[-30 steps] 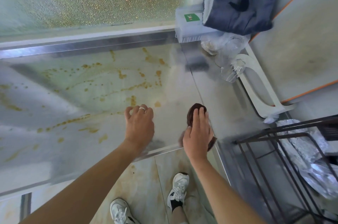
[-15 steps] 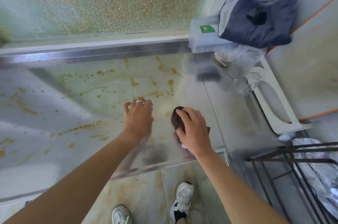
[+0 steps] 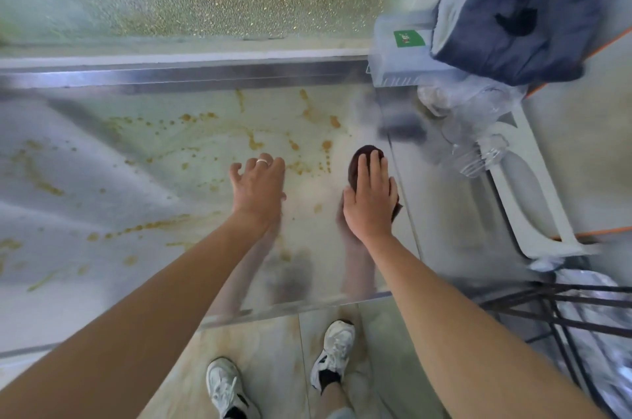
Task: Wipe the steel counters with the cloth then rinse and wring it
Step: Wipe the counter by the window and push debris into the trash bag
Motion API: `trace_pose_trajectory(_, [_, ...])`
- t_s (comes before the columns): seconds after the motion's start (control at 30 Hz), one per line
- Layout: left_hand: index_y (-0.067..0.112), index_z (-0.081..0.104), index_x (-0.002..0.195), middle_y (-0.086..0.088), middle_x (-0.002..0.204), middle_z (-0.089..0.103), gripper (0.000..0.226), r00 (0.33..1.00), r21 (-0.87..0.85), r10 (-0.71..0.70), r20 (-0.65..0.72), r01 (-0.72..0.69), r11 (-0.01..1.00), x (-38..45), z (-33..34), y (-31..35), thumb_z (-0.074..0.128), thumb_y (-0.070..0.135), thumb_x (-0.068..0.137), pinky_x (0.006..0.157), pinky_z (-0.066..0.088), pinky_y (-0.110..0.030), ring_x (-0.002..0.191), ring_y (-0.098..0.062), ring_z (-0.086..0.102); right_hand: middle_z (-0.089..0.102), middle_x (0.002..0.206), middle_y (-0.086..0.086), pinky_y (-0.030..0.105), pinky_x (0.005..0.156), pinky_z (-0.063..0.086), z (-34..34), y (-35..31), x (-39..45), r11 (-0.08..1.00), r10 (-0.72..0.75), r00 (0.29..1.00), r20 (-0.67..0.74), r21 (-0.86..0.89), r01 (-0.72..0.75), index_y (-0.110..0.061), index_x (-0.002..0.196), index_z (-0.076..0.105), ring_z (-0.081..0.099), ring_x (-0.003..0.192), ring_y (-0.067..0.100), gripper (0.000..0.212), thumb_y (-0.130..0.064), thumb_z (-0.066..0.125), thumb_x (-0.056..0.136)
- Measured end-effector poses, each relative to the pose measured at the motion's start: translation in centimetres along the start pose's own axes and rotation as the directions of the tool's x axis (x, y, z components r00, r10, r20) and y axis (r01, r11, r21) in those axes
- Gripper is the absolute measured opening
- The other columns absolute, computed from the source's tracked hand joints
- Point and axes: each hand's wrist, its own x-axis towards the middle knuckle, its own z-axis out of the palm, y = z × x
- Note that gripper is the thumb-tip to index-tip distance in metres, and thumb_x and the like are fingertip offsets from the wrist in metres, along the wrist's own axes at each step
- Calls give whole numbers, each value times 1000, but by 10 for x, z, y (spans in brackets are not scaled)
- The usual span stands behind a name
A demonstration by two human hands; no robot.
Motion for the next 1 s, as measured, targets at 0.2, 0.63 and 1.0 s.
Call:
trace_pose_trajectory(0.2, [24,55,118,1,120,56,43,1000,-8,17,0,-17,1000,-3,-2,1,76,27,81,110,24,-46,121,-22,50,10,171,0,46,123,18,-3,-24,6,984,-166,979,118,86,157,-21,162,21,6,158,22,70,-20,47,98])
trace_pose_trajectory(0.63, [25,56,119,0,122,57,41,992,12,6,126,-7,1000,6,-23,4,76,29,83,114,25,-49,121,-22,53,55,144,7,51,106,43,-27,-53,-29,931,-326,936,-134,128,343,-15,140,57,51,128,31,58,-5,67,84])
trace_pose_trajectory(1.0, [28,69,94,7,103,65,18,998,33,24,64,-27,999,32,-19,-3,64,17,81,113,25,-46,100,-16,65,7,170,11,51,126,15,-12,-25,67,984,108,990,87,129,-119,-10,162,12,5,157,29,71,-22,47,101])
